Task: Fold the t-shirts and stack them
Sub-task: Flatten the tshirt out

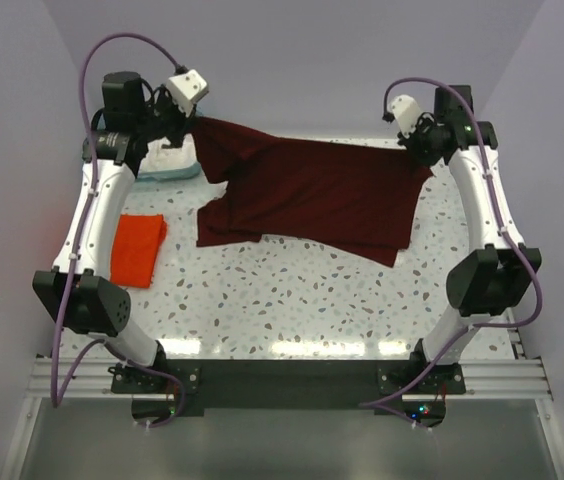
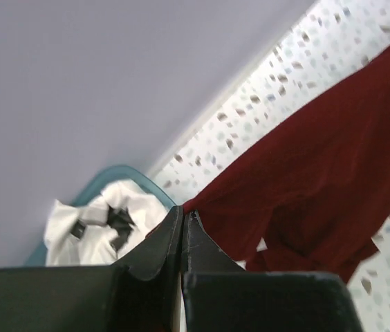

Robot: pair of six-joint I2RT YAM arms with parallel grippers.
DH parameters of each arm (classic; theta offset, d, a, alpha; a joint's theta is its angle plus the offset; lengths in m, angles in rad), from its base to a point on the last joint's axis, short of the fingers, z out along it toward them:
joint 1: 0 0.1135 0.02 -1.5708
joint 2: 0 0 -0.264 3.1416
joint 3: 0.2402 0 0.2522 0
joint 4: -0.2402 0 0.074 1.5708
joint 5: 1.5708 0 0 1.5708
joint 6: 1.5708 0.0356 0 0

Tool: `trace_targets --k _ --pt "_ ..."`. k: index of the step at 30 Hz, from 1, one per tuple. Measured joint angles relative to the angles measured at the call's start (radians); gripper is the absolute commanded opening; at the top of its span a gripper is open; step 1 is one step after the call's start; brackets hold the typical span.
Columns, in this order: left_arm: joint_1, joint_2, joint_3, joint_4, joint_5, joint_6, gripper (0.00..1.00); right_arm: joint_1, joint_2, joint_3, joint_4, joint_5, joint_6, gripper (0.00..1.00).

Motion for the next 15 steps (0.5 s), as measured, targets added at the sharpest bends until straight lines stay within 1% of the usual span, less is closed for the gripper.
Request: trace_targets --k 3,7,12,15 --pt "-0.005 -0.01 0.014 0.135 -0.044 -0.071 0.0 0.0 -0.044 0.013 0.097 0.02 0.027 0.0" --pt "-0.005 -0.005 0.018 0.265 -0.107 -0.133 0.0 0.001 -0.074 0.046 0.23 0.048 0.056 0.0" --pt "-0.006 -0.001 0.061 0.358 -0.157 -0.166 0.0 0.002 -0.088 0.079 0.346 0.077 0.062 0.0" --pt "-0.007 -0.003 0.069 0.391 -0.175 -0.169 0.0 0.006 -0.096 0.084 0.36 0.082 0.061 0.0"
